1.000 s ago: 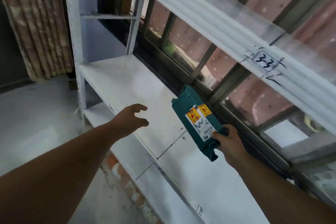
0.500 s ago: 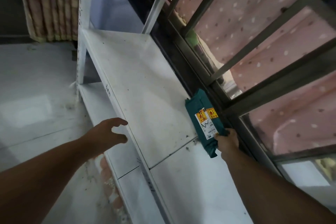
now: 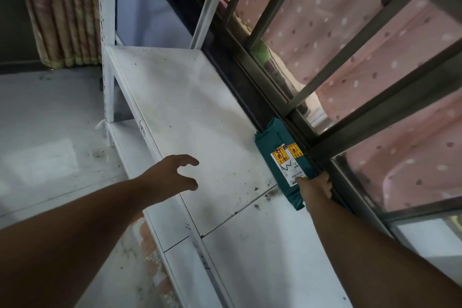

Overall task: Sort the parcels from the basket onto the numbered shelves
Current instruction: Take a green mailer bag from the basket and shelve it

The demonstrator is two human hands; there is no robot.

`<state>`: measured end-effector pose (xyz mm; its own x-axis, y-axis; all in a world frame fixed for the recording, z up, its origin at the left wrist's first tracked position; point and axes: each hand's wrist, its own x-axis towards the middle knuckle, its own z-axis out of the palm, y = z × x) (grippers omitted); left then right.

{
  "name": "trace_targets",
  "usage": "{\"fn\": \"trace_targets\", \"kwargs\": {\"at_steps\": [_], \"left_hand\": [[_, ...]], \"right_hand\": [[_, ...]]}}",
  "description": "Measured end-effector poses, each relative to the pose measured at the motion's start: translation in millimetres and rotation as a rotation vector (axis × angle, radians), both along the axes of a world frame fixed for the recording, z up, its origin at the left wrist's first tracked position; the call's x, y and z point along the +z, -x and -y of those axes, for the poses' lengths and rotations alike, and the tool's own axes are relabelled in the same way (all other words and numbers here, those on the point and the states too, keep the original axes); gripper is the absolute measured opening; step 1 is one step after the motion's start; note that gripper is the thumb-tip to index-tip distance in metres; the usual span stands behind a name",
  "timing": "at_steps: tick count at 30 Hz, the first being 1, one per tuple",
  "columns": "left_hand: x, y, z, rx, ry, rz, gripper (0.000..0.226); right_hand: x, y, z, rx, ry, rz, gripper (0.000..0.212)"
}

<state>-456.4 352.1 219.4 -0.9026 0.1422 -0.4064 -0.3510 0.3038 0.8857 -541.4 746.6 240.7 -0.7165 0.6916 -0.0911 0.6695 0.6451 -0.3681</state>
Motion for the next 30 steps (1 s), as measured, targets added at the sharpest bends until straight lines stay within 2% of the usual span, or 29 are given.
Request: {"fn": "trace_targets", "kwargs": {"at_steps": [2, 5, 8, 12, 20, 26, 30], "left_hand": [[10.7, -3.0, -0.6, 0.016, -0.018, -0.005, 0.056], [30.0, -11.3, 0.6, 0.002, -0.069, 0.022, 0.070], [47.9, -22.1, 11.1, -0.022, -0.063, 0.020, 0.079], [59.8, -42.1, 37.8, 0.047, -0.052, 0.019, 0.085], [54.5, -121.2, 122.5, 0.226, 0.025, 0.077, 0.102], [-7.0, -208.2, 204.3, 0.481, 0.072, 0.208, 0.086], [-49.2, -286.5, 240.6, 0.649, 0.063, 0.338, 0.095]], "right_hand": [[8.7, -7.5, 7.9, 0.020, -0.154, 0.092, 0.108], [22.5, -20.4, 21.1, 0.102, -0.251, 0.095, 0.109], [37.1, -34.8, 40.2, 0.240, -0.325, 0.098, 0.109], [57.6, -53.0, 87.3, 0.492, -0.462, 0.162, 0.099], [48.6, -87.7, 231.4, 0.944, -0.347, 0.220, 0.092], [2.2, -139.3, 346.8, 1.203, -0.238, 0.299, 0.091], [-44.9, -190.7, 402.8, 1.395, -0.190, 0.414, 0.077]]}}
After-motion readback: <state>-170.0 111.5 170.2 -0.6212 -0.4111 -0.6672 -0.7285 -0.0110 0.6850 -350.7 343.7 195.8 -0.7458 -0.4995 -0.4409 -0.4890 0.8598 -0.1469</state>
